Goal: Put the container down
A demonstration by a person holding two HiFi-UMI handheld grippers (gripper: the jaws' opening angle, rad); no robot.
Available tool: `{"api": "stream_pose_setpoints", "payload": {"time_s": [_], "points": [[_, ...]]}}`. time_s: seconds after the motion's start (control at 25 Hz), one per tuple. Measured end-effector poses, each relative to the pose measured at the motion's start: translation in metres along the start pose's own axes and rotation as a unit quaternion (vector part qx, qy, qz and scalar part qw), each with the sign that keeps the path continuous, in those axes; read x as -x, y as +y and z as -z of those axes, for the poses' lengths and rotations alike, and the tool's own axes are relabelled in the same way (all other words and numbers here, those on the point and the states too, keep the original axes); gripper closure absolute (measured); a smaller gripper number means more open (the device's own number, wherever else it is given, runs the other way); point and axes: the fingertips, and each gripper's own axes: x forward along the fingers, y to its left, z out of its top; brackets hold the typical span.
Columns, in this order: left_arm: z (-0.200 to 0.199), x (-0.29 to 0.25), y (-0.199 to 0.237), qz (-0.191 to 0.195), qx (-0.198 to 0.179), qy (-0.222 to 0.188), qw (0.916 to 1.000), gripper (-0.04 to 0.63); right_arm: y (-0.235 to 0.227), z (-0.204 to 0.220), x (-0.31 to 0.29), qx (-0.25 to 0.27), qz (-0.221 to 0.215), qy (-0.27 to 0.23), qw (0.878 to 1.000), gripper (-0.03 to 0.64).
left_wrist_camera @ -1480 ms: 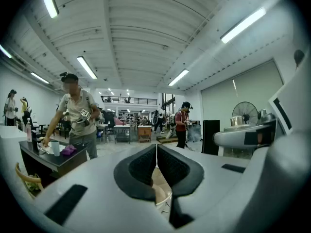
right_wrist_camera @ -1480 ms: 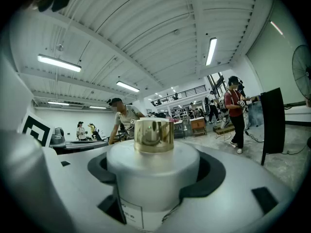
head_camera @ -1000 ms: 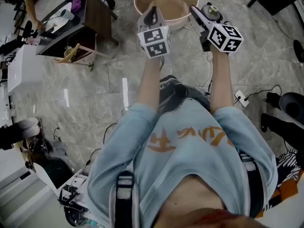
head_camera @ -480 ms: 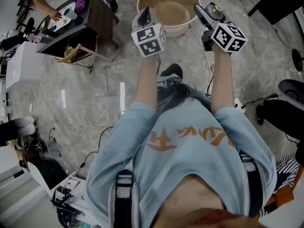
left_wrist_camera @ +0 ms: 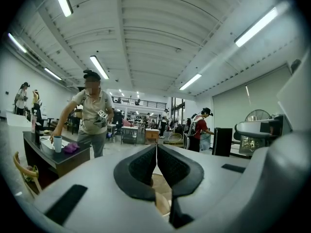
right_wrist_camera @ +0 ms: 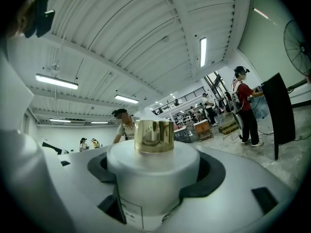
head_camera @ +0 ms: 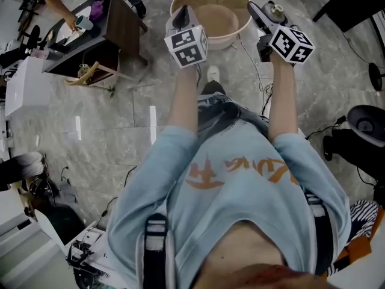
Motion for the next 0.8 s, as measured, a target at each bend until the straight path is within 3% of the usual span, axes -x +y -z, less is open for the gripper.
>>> {"api": "stream_pose_setpoints", "payload": {"time_s": [0.28,0.48,0.8], "points": [[0.004,-0.059,0.017,0.004,0.005,-0.006,1.0,0.563,-0.032,-0.002,-0.056,0.009,0.001,-0.006,1.0,0.259],[0.005,-0.112,0.056,-0.017,0.021,0.001,0.9996,0.563,-0.043,0.001,-0.122,0.017,-0.006,0.004,1.0,0.259],[-0.001,-0.25,0.085,0.014,-0.006,0.033,0.9994,0.563,-0.088,0.003,-0.243,0.002,0.0,0.009,1.0,0.259]]}}
